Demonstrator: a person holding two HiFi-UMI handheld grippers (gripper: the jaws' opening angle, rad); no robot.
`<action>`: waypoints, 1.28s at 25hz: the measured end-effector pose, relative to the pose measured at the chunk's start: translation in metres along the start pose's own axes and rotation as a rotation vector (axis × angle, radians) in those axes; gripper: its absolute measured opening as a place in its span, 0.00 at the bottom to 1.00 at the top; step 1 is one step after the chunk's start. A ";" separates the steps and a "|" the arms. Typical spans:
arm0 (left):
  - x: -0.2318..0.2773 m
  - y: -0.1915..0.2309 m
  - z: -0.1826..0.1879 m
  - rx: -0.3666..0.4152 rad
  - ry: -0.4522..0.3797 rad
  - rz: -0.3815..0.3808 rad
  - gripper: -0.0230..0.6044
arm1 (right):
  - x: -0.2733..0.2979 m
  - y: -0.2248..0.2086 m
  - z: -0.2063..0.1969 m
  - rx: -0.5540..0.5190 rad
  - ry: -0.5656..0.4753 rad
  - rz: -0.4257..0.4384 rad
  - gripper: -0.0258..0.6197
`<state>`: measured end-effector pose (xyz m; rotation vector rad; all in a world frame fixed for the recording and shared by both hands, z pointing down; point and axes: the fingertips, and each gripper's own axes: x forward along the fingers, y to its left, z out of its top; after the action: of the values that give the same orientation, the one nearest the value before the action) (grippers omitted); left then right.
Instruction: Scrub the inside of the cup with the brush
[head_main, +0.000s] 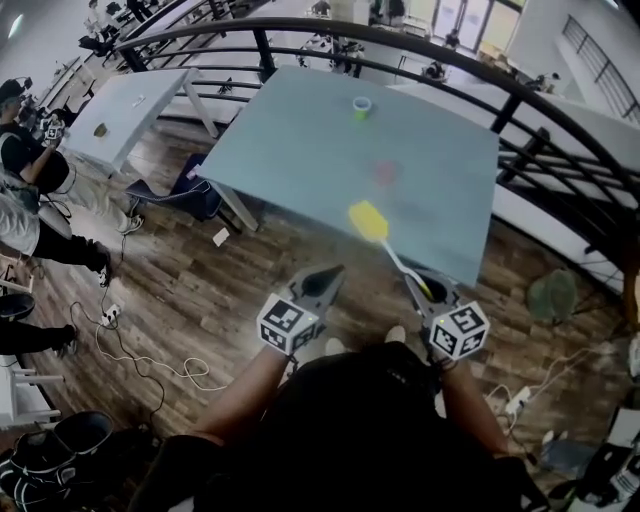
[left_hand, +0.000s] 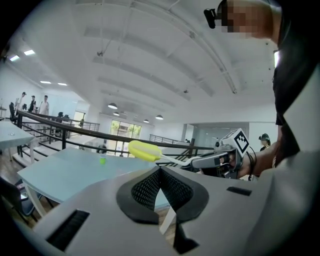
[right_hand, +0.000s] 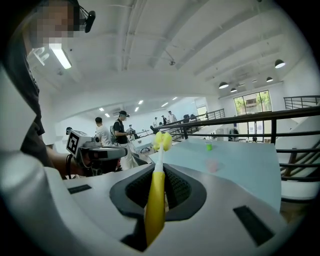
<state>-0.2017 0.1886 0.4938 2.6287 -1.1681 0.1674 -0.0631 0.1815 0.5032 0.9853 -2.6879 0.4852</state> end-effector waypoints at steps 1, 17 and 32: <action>-0.002 -0.001 0.001 0.001 -0.002 0.010 0.03 | -0.005 0.001 0.000 -0.007 -0.001 -0.001 0.10; 0.034 -0.140 0.001 0.026 -0.040 -0.016 0.03 | -0.140 -0.014 -0.023 -0.076 -0.004 0.006 0.10; 0.040 -0.246 -0.023 0.018 -0.023 0.021 0.03 | -0.236 -0.023 -0.073 -0.046 -0.007 0.023 0.10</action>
<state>0.0077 0.3248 0.4775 2.6413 -1.2077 0.1534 0.1360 0.3301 0.4969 0.9464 -2.7062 0.4226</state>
